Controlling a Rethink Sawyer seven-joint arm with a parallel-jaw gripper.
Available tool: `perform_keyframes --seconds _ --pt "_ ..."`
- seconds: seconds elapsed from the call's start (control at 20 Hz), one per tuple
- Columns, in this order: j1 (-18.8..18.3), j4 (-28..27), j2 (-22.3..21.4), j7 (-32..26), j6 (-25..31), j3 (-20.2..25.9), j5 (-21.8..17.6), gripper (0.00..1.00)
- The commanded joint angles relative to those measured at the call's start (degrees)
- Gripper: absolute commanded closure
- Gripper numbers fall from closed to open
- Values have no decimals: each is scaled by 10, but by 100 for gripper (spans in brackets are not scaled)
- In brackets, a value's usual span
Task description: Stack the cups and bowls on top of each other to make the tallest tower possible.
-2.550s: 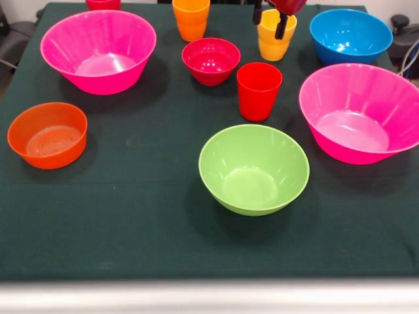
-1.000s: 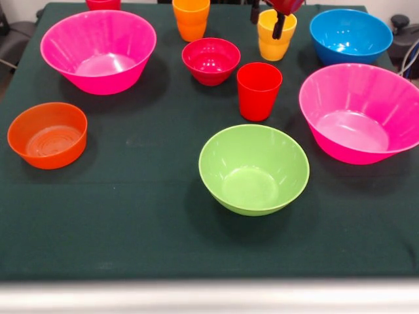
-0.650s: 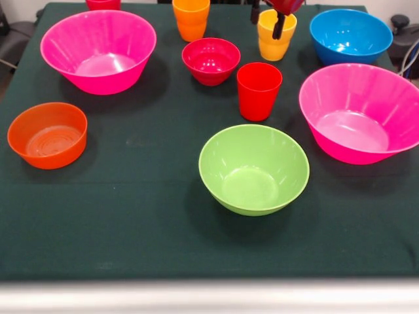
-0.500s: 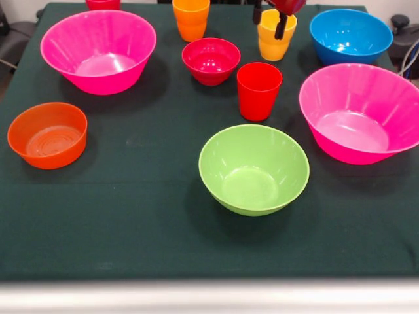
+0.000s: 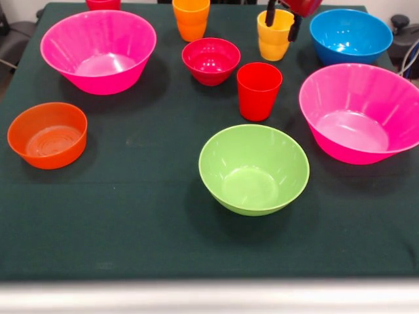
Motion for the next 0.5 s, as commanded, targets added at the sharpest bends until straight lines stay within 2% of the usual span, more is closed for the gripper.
perform_keyframes --seconds 0.05,0.5 --pt "22 -53 42 139 -22 32 36 0" --pt "42 -61 55 152 -25 27 49 0"
